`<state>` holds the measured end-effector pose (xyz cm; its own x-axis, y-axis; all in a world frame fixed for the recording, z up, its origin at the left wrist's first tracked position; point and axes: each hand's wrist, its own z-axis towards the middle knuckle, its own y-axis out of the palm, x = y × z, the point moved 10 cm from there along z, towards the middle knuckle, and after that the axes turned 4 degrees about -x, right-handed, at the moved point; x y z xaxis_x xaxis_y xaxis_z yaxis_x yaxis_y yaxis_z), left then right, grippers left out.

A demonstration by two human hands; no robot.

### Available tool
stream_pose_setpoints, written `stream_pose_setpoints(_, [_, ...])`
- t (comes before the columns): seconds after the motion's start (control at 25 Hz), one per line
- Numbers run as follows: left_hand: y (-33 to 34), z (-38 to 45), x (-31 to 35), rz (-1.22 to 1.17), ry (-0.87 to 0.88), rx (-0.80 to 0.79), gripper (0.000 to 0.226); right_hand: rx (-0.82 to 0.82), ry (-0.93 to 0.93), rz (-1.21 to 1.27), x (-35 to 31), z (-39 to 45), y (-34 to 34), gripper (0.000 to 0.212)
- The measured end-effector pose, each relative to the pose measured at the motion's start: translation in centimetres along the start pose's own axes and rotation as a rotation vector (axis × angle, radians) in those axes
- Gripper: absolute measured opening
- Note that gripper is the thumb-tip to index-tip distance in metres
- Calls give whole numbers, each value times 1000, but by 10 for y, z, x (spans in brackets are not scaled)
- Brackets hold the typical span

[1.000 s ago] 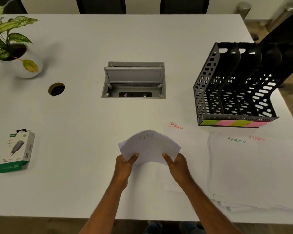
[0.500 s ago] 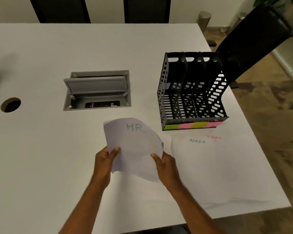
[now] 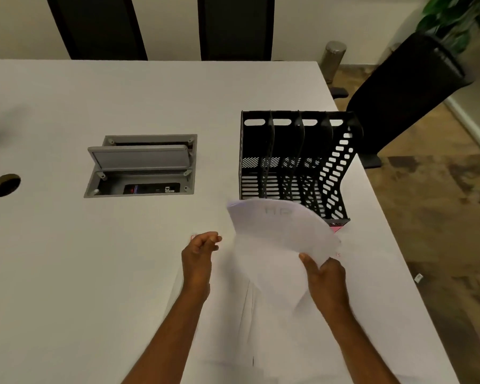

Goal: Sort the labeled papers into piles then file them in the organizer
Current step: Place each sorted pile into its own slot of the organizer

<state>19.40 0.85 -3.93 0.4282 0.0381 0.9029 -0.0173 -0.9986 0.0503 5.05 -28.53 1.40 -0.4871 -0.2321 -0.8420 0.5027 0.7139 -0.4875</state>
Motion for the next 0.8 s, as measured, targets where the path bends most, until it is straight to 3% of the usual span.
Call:
stream_pose_setpoints(0.2, [2, -6, -7, 73, 12, 79, 14, 246, -60, 120, -39, 40, -27, 27])
stream_pose_setpoints(0.48, [-43, -9, -42, 325, -29, 220, 17, 344, -307, 194, -107, 72, 9, 28])
stream_pose_setpoints(0.68, [-104, 8, -89, 827, -341, 268, 74, 392, -423, 166, -122, 90, 48, 28])
stream_pose_setpoints(0.8, [-118, 12, -111, 951, -468, 190, 86, 341, -381, 106, -114, 103, 77, 27])
